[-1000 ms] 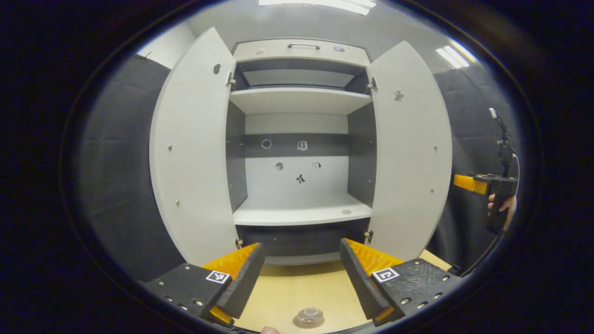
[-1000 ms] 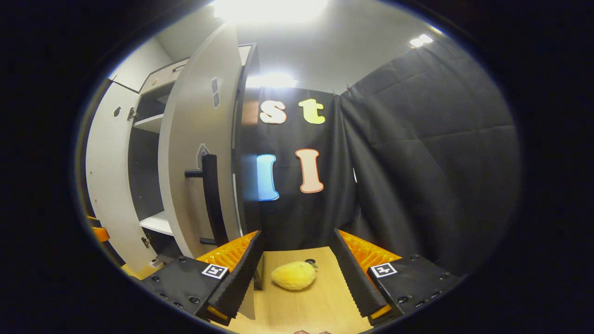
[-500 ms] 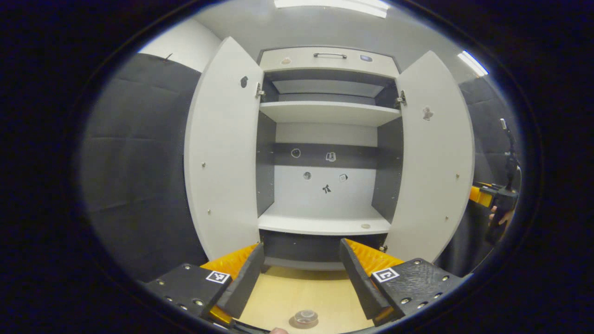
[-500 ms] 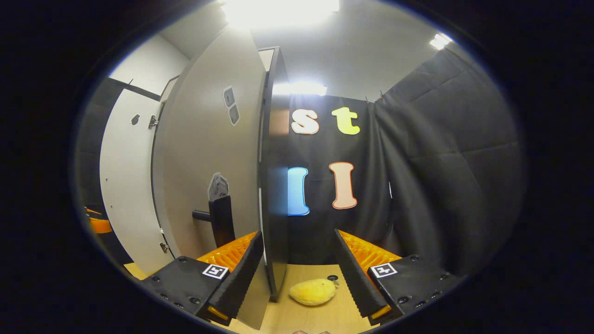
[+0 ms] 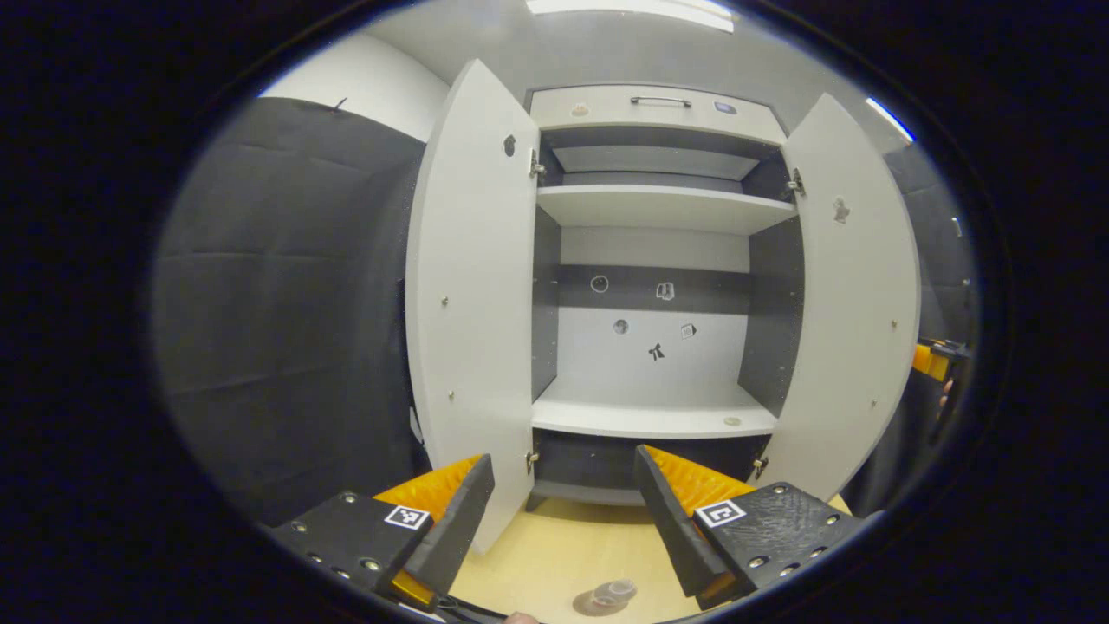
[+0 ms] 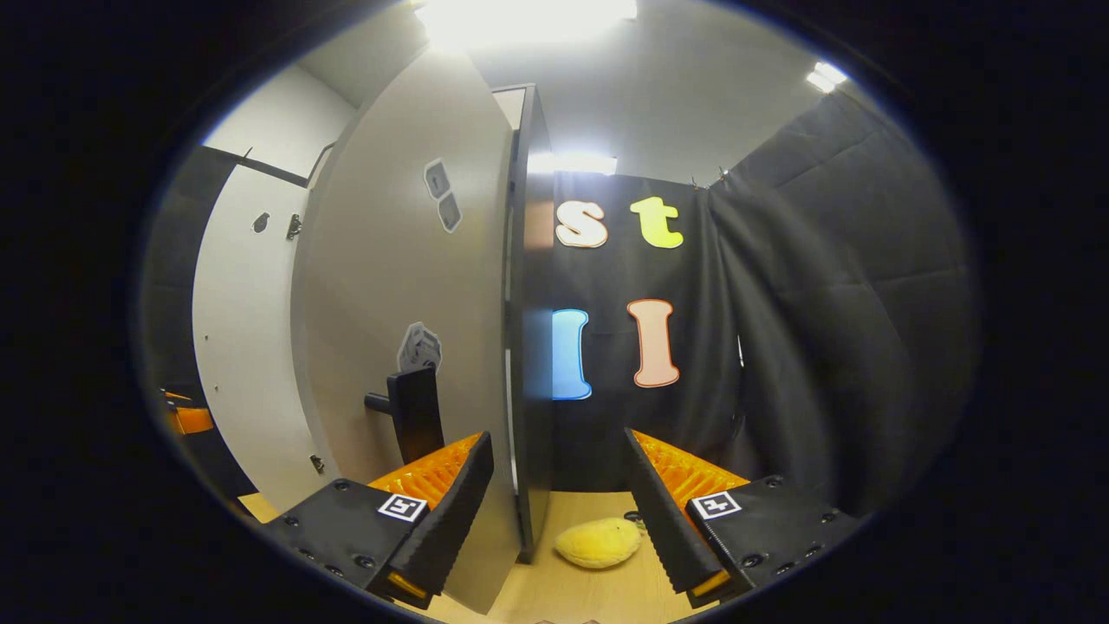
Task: Grasp the bottle in the cabinet with the left hand and place it on the coaster, then close the right door with the right hand and the left door with the left hand.
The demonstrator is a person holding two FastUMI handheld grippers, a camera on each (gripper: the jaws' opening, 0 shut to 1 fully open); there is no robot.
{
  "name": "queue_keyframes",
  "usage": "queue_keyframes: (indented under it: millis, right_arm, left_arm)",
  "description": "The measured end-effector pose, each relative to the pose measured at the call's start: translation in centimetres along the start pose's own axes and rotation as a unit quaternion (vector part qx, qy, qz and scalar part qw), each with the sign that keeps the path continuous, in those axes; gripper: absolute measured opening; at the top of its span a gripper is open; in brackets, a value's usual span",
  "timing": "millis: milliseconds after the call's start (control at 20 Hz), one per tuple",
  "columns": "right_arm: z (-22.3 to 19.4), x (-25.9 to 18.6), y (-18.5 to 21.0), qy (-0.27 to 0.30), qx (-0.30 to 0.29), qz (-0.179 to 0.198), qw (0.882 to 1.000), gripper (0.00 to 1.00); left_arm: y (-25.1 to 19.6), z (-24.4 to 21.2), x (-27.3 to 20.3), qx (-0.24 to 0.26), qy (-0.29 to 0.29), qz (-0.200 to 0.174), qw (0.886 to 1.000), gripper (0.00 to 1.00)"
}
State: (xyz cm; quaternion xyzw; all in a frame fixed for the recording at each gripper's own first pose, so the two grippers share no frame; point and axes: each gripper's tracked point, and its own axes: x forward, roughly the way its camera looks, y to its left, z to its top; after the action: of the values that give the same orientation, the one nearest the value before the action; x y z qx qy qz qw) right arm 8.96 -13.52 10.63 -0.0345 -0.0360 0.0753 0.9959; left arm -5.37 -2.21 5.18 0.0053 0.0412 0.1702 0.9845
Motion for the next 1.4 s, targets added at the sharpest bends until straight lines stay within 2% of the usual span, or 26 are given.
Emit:
queue_keyframes:
  millis: [200,250,300,400,500,700,750,800,850,900,1050,1200,1400]
  right_arm:
    - [0.0,0.5,3.5,0.0,0.001,0.001,1.0,0.95]
    - [-0.1,0.7,4.5,0.0,0.003,0.0,1.0,0.92]
    - [-0.1,1.0,5.5,0.001,0.003,0.004,1.0,0.95]
    - [-0.1,1.6,7.7,0.003,0.006,0.012,1.0,0.95]
    - [-0.2,2.3,10.5,0.005,0.008,0.031,0.999,0.92]
    - [-0.9,3.7,17.0,0.021,0.032,0.077,0.996,0.92]
    - [-0.9,3.7,17.9,0.022,0.03,0.083,0.996,0.95]
    - [-0.8,3.5,18.4,0.02,0.019,0.086,0.996,0.92]
    - [-0.6,3.2,18.7,0.015,0.007,0.09,0.996,0.95]
    - [-0.6,2.9,18.7,0.012,-0.005,0.089,0.996,0.98]
    - [-2.2,1.9,18.2,0.026,-0.029,0.067,0.997,0.96]
    - [-3.3,1.1,18.6,0.04,-0.007,0.052,0.998,0.98]
    - [-4.3,-0.2,19.4,0.043,-0.009,0.035,0.998,0.98]
  left_arm:
    - [2.1,-0.4,0.7,-0.007,0.001,-0.006,1.0,0.95]
    - [2.7,-0.5,0.8,-0.01,0.003,-0.007,1.0,0.95]
    - [3.3,-0.7,0.9,-0.014,0.003,-0.007,1.0,0.94]
    - [5.0,-1.2,1.1,-0.02,0.006,-0.005,1.0,0.93]
    - [6.6,-1.6,1.2,-0.025,0.007,-0.001,1.0,0.91]
    - [10.5,-2.3,0.6,-0.025,0.007,0.013,1.0,0.88]
    - [11.7,-2.7,0.6,-0.025,0.007,0.02,0.999,1.0]
    - [13.1,-2.6,0.5,-0.026,0.004,0.027,0.999,0.94]
    - [14.3,-2.6,0.2,-0.029,0.0,0.033,0.999,0.88]
    - [15.3,-2.5,0.2,-0.033,-0.004,0.036,0.999,0.95]
    - [18.9,-2.7,0.6,-0.042,-0.014,0.051,0.998,0.95]
    - [23.0,-1.9,1.3,-0.041,-0.027,0.068,0.996,0.95]
    - [26.7,-0.3,3.7,-0.043,-0.034,0.063,0.996,1.0]
